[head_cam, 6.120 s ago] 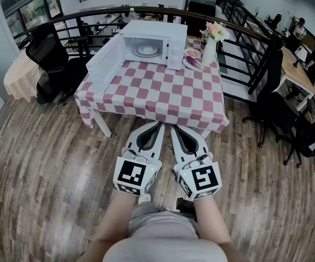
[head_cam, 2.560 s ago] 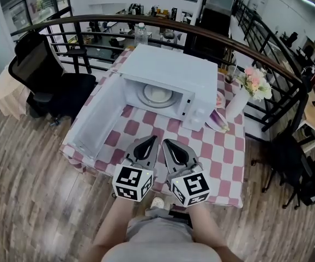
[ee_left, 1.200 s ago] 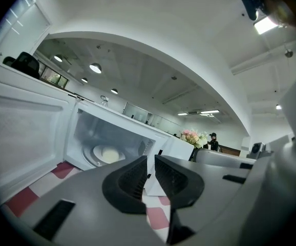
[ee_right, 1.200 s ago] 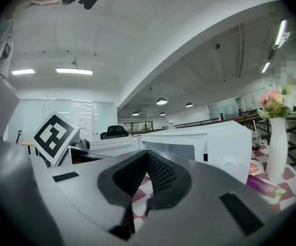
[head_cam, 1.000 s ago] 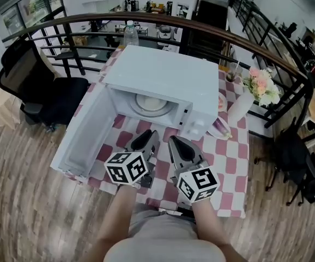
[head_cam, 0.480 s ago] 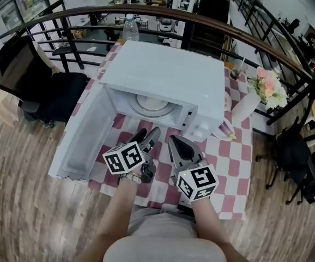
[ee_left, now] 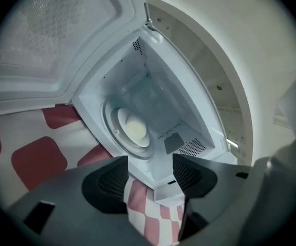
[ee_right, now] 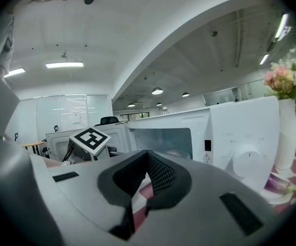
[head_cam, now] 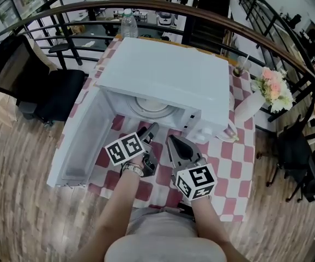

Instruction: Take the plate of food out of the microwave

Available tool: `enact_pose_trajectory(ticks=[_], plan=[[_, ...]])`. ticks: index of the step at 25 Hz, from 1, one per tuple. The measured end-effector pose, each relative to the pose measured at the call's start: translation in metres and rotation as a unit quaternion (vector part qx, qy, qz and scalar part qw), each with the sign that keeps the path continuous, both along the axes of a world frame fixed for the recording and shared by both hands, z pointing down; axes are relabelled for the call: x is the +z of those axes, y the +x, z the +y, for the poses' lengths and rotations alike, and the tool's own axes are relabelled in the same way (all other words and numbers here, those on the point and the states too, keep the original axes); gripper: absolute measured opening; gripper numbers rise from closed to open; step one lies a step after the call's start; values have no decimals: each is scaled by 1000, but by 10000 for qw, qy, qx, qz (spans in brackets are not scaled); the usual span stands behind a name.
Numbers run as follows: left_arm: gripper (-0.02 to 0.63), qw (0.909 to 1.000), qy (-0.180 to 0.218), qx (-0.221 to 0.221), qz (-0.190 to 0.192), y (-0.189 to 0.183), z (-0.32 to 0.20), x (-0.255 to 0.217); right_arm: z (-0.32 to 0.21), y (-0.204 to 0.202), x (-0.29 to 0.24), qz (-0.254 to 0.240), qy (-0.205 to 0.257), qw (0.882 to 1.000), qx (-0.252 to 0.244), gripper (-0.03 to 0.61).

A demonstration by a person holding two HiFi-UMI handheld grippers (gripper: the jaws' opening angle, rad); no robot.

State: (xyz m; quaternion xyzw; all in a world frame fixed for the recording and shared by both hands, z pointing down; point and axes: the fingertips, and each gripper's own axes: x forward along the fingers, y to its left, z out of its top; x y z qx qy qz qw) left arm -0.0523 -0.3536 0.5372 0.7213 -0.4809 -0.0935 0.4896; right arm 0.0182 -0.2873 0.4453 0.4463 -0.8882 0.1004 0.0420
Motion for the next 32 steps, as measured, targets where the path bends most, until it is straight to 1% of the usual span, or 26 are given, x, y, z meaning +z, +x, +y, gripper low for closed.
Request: enact_pose_trajectory(ticks=[2, 6, 9, 12, 16, 19, 22, 27, 32], plan=[[270, 9997, -198, -94, 80, -3, -6, 11, -3, 0, 4, -1, -49, 10000, 5, 23], [270, 9968, -629, -348, 356, -7, -19, 29, -7, 1, 12, 45, -141, 9999, 28, 23], [270, 9941, -909, -462, 371, -8, -28, 41, -7, 1, 19, 99, -226, 9997, 18, 23], [270, 9891, -1265, -624, 430, -11, -38, 53, -8, -2, 25, 131, -291, 9995, -5, 23], [270, 9792, -1709, -935, 563, -17, -47, 64, -8, -6, 29, 166, -356, 9992, -51, 23], [270, 9716, -1945, -1130, 740, -18, -54, 69, -8, -7, 33, 188, -405, 9990, -69, 23], [270, 9652, -2143, -1285, 765, -21, -62, 74, -8, -7, 37, 201, -447, 9988, -66, 23], [273, 9495, -2618, -1506, 851, -25, -67, 82, -11, -5, 42, 205, -519, 9984, -17, 23], [281, 9343, -3011, -1713, 845, -26, -70, 84, -12, -4, 44, 181, -579, 9982, 4, 23]])
